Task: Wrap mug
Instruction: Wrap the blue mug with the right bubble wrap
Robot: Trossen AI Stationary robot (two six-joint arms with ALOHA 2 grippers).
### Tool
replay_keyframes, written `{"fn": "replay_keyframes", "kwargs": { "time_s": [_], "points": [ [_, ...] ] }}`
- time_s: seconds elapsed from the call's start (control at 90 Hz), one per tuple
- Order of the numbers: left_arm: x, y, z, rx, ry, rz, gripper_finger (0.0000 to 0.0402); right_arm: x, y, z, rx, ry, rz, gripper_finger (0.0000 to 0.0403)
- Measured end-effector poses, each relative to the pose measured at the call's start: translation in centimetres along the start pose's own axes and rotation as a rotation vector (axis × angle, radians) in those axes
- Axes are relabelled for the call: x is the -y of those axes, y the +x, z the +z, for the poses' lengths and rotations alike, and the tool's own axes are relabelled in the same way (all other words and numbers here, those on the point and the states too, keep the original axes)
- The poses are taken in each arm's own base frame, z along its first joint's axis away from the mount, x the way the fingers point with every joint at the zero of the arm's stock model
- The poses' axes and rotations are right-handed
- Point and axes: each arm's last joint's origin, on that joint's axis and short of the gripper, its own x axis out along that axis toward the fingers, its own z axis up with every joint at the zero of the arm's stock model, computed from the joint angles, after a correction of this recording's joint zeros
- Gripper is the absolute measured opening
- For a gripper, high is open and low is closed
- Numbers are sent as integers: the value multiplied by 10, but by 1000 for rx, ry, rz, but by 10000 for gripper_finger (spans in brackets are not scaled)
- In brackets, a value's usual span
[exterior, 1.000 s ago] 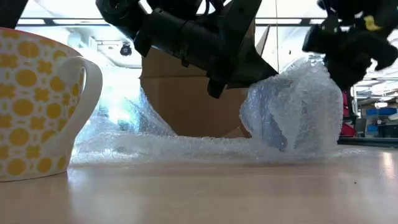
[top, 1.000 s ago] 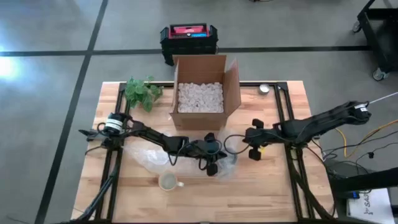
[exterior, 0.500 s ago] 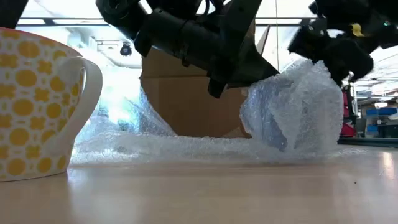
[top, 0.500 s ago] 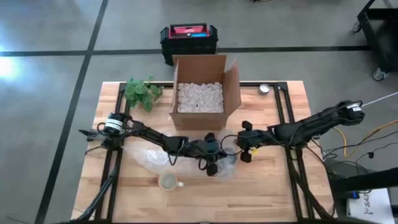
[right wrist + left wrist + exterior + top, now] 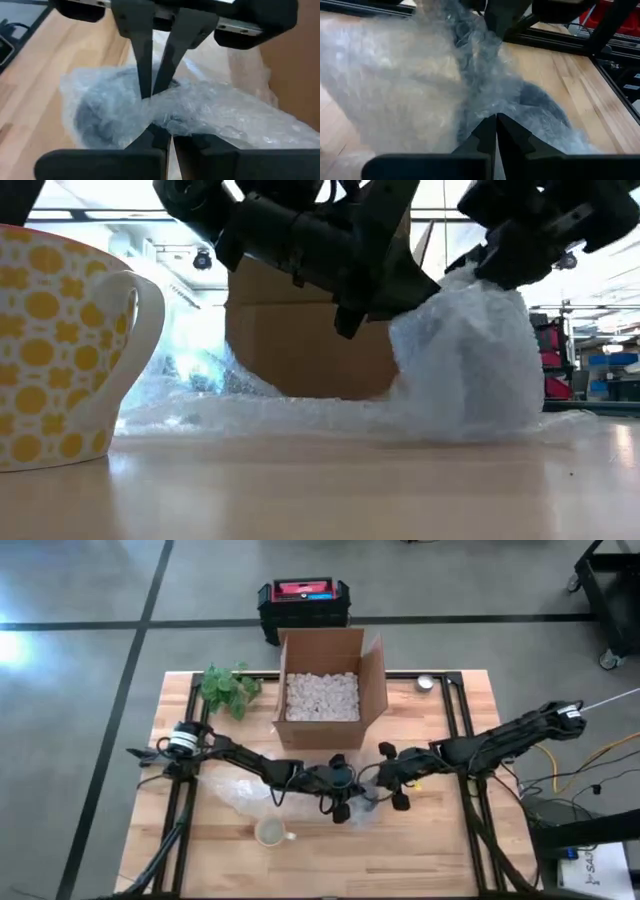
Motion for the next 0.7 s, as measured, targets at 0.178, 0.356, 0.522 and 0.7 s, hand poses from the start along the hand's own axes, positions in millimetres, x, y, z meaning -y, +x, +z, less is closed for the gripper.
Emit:
{"fn": "replay_keyframes", "kwargs": {
  "time_s": [0.178,0.356,0.522,0.7],
  "points": [
    [0,0,0,0,-11,0,0,0,7,-5,-46,-1,8,2],
    [-1,0,0,0,-22,2,0,-1,6,-5,-49,-20,10,2],
    [-1,0,0,-1,-29,6,0,-7,4,2,-48,-49,26,2],
    [-1,0,0,-2,-29,6,0,-8,5,3,-50,-53,32,2]
  ]
}}
